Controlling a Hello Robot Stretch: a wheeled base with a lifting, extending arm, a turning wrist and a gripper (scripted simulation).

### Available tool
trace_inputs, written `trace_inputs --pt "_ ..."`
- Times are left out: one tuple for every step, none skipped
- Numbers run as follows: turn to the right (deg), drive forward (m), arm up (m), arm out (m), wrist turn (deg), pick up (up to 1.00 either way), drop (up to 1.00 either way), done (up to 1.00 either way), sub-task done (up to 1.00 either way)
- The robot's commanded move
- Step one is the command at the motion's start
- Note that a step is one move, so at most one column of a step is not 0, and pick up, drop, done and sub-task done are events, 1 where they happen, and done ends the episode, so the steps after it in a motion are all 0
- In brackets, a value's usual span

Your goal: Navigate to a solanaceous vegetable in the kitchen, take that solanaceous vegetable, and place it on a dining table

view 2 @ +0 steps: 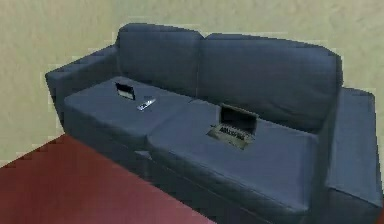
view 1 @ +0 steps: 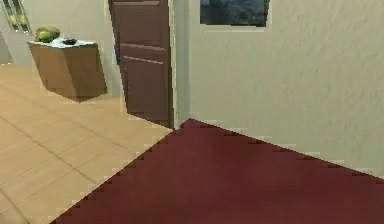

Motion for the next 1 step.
trace_inputs --pt "6.0 0.0 0.0 0.0 0.0 0.0 0.0 0.0 0.0"
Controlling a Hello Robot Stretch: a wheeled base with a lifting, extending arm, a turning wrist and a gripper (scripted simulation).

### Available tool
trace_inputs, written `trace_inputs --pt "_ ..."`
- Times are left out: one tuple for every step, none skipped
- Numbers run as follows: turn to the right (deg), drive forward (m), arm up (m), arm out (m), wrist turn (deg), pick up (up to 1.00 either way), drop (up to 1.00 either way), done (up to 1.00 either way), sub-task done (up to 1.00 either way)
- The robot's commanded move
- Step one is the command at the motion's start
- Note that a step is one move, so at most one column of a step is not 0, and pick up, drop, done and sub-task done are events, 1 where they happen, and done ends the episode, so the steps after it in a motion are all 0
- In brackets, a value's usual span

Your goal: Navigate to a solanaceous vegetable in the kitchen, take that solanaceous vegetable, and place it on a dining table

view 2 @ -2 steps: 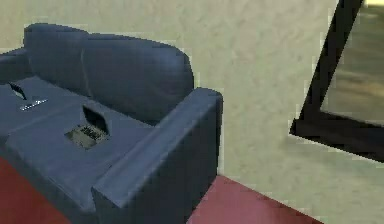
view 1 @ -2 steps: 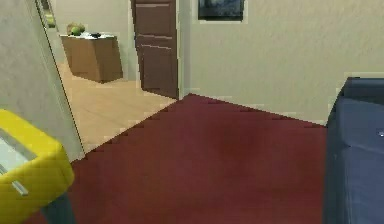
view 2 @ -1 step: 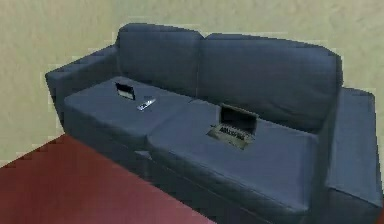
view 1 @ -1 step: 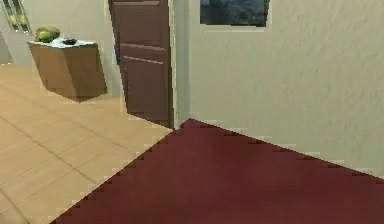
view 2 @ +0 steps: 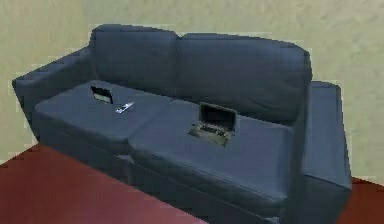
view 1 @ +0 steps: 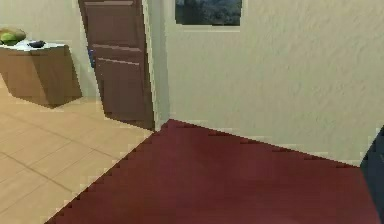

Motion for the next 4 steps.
trace_inputs --pt "0.0 0.05 0.0 0.0 0.0 0.0 0.0 0.0 0.0" --pt "-36.0 0.0 0.0 0.0 0.0 0.0 0.0 0.0 0.0" --pt "0.0 1.0 0.0 0.0 0.0 0.0 0.0 0.0 0.0" --pt "0.0 1.0 0.0 0.0 0.0 0.0 0.0 0.0 0.0"
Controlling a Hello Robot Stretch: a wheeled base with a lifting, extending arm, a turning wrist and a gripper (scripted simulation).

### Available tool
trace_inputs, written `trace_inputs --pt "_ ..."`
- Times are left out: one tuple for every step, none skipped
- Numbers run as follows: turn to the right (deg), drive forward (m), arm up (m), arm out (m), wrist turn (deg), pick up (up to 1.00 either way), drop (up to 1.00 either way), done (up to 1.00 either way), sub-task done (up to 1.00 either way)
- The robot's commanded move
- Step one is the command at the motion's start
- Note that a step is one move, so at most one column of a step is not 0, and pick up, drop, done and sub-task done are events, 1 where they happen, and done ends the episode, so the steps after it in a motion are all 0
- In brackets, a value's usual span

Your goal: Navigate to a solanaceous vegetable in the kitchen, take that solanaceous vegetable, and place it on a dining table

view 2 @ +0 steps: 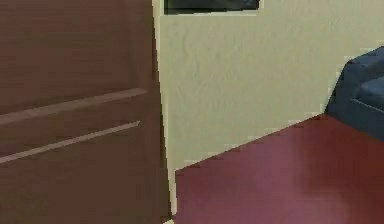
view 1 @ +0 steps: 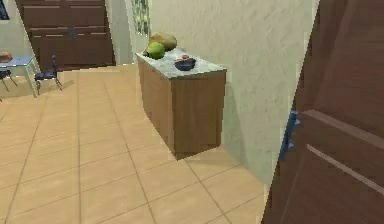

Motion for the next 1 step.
trace_inputs --pt "0.0 0.8 0.0 0.0 0.0 0.0 0.0 0.0 0.0"
